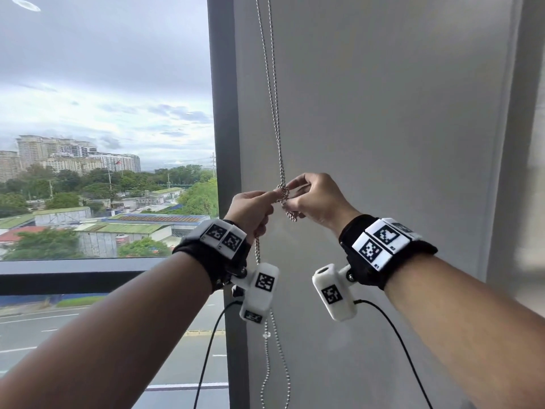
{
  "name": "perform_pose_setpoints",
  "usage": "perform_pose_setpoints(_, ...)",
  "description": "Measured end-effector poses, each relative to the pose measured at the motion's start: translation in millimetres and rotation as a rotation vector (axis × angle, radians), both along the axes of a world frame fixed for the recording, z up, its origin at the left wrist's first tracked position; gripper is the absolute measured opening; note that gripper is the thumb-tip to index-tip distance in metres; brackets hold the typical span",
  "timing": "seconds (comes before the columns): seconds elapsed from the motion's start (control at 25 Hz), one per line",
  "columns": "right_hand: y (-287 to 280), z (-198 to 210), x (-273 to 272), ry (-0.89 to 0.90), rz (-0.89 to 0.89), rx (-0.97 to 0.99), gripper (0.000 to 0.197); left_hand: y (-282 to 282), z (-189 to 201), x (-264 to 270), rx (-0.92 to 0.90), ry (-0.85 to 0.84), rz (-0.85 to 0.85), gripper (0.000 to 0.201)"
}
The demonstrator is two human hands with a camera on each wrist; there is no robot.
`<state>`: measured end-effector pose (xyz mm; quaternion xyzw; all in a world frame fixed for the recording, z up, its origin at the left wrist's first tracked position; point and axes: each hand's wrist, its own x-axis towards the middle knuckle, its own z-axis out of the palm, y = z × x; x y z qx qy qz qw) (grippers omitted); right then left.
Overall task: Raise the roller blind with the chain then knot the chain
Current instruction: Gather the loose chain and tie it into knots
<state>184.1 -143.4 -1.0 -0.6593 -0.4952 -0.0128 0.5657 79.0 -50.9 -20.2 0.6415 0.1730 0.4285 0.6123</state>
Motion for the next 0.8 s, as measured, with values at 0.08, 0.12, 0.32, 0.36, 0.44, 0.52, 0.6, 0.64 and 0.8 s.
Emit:
perform_pose_setpoints(0.08,-2,-3,-2,-0.003,0.014,0.028,0.037,0,-7,0,0.020,-0.004,0.024,0.020)
perform_pose_setpoints(0.12,-3,-4,-3,0.001,0.026,0.037,0.037,0,-11,0,0.013,-0.030,0.008,0.022)
perform_pose_setpoints(0.32,-12,-3,-14,0.107,0.099,0.068,0.021,-1,-32,-3,-0.017,-0.123,-0.044,0.020)
perform_pose_setpoints(0.36,-12,-2,-15,0.115,0.099,0.070,0.017,-1,-39,-3,-0.031,-0.129,-0.049,0.020)
perform_pose_setpoints(0.44,-11,1,-14,0.094,0.079,0.059,0.017,-3,-54,-3,-0.064,-0.133,-0.069,0.018)
perform_pose_setpoints(0.52,-8,5,-15,0.068,0.060,0.043,0.021,-4,-68,-3,-0.096,-0.124,-0.087,0.018)
perform_pose_setpoints(0.6,-5,8,-16,0.049,0.039,0.038,0.023,-5,-78,-3,-0.126,-0.130,-0.101,0.017)
perform_pose_setpoints(0.64,-4,10,-16,0.046,0.026,0.036,0.023,-5,-81,-3,-0.137,-0.138,-0.104,0.017)
perform_pose_setpoints(0.8,3,13,-16,0.067,0.056,0.044,0.031,-7,-87,-2,-0.138,-0.157,-0.102,0.014)
